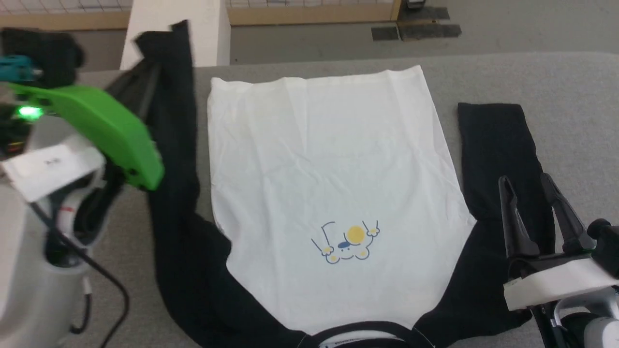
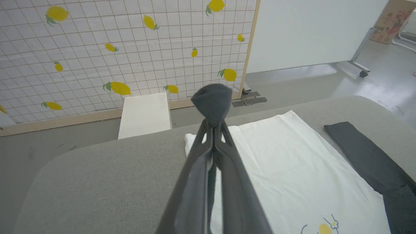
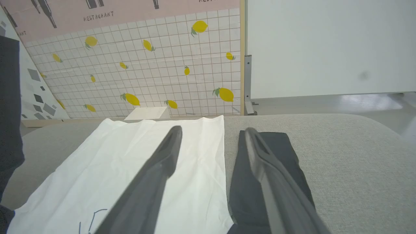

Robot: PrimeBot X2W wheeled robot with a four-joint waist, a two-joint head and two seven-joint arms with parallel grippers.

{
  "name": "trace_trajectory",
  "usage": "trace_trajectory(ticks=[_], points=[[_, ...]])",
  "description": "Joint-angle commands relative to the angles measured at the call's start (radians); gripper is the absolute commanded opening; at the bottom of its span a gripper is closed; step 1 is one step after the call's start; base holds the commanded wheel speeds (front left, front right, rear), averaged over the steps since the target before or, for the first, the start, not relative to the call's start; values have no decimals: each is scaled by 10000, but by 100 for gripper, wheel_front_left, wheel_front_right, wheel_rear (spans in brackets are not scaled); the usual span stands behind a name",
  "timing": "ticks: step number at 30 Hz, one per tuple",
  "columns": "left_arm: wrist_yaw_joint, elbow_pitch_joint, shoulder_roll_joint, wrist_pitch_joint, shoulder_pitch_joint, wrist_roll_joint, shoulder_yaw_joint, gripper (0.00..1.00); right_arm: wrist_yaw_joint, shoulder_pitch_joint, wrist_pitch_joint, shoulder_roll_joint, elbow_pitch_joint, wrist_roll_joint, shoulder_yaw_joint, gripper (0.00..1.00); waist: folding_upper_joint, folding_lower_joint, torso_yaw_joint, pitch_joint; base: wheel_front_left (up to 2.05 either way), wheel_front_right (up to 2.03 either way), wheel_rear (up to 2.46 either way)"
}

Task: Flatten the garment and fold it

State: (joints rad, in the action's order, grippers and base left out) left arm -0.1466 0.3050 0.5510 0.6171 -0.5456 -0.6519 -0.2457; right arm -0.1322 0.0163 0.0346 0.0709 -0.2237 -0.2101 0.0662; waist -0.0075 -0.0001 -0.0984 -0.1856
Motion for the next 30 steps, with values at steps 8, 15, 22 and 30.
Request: trace_trajectory(ticks=[8,15,22,30], points=[[411,212,-1645,457,-1134,-270,-1786,0,15,212,114,-121,-222,27,-48,100,73,1,140,450,0,0,0],[682,-1408,-3369,97,-1549,-712,-2855,0,15,194,38,-165,-184,-67,-112,100,73,1,-116,256,0,0,0],[764,-3681,-4610,-965,-1404,-633,-3678,0,15,-31,-66,-185,-123,-166,-127,100,73,1,-474,-116,0,0,0],[734,-6008,-4995,-2277,-1735,-1047,-4749,0,15,-330,-182,-196,30,-221,-120,100,73,1,-765,-607,0,0,0]])
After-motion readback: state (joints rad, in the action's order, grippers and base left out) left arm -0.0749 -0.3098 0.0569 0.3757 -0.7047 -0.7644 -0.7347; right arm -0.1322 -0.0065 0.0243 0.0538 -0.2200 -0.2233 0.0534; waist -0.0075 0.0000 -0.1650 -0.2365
